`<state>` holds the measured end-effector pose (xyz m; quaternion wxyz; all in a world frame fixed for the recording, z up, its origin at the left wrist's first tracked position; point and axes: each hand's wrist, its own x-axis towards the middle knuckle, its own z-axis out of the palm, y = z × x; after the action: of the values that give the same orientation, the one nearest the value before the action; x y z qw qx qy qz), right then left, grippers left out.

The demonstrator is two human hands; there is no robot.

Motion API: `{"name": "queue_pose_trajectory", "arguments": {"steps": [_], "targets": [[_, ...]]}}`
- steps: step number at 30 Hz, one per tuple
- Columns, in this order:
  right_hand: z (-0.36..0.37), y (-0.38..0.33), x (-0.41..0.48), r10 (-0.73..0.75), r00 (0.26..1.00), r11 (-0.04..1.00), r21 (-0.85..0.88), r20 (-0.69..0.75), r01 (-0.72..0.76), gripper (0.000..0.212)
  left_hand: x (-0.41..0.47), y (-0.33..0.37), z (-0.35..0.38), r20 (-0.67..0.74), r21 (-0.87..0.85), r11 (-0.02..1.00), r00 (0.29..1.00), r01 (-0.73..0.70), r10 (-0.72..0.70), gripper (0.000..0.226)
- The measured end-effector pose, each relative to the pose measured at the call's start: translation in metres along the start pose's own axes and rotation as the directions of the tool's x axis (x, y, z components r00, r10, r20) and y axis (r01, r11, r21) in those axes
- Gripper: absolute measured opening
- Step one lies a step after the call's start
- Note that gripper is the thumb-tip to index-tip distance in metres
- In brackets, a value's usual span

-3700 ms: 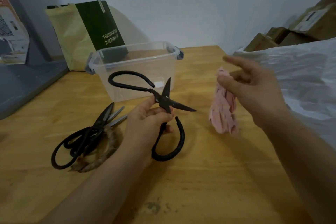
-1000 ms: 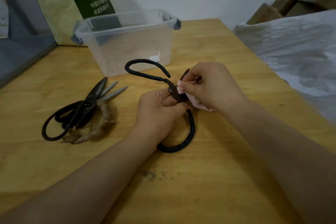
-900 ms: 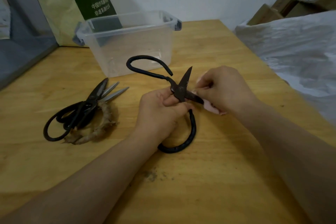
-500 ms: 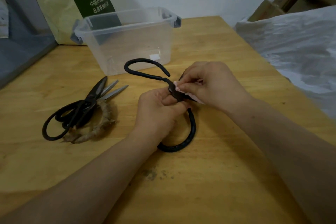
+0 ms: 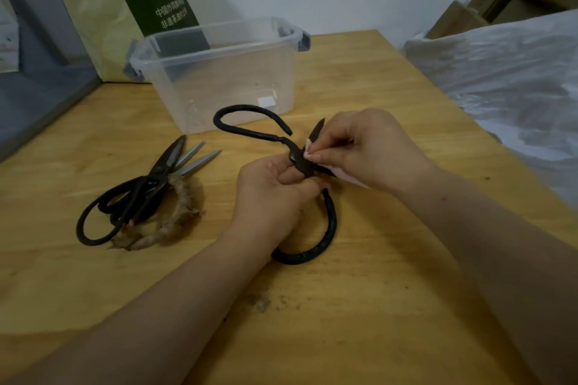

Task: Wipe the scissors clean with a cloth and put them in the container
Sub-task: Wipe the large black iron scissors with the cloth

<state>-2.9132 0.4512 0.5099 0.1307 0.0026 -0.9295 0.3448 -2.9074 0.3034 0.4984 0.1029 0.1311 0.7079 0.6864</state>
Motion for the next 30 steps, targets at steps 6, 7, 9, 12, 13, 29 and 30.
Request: {"name": "queue_pose_trajectory", "arguments": {"steps": [6, 7, 9, 12, 13, 29, 30], "targets": [[-0.010, -0.005, -0.009, 0.012, 0.988, 0.984, 0.177, -0.153, 0.016, 0.006, 0.002, -0.002, 0.000, 0.004, 0.019, 1.000, 1.000, 0.008, -0.008, 0.028], [-0.007, -0.008, -0.008, 0.001, 0.990, 0.978, 0.208, -0.140, 0.028, 0.002, 0.001, -0.001, 0.000, 0.005, 0.008, 1.000, 1.000, -0.001, 0.001, 0.028], [0.000, -0.007, -0.005, -0.025, 0.998, 0.988, 0.153, -0.056, 0.034, 0.006, 0.000, -0.001, 0.001, -0.003, -0.004, 1.000, 1.000, -0.014, 0.014, 0.028], [-0.006, -0.006, -0.008, 0.110, 0.993, 0.979, 0.165, 0.048, -0.117, 0.012, 0.000, -0.001, 0.001, -0.006, -0.022, 1.000, 1.000, -0.013, 0.013, 0.029], [-0.009, -0.003, -0.008, 0.128, 0.990, 0.979, 0.151, 0.055, -0.135, 0.010, 0.000, -0.001, 0.001, -0.003, -0.020, 1.000, 1.000, -0.011, 0.011, 0.029], [-0.020, -0.005, -0.012, 0.239, 0.942, 0.697, 0.634, 0.235, -0.335, 0.025, -0.001, 0.001, 0.000, 0.004, -0.066, 0.998, 1.000, -0.018, 0.019, 0.023], [-0.019, -0.005, -0.012, 0.237, 0.943, 0.688, 0.645, 0.234, -0.333, 0.022, -0.001, 0.001, -0.001, 0.006, -0.071, 0.997, 1.000, -0.018, 0.018, 0.023]]}}
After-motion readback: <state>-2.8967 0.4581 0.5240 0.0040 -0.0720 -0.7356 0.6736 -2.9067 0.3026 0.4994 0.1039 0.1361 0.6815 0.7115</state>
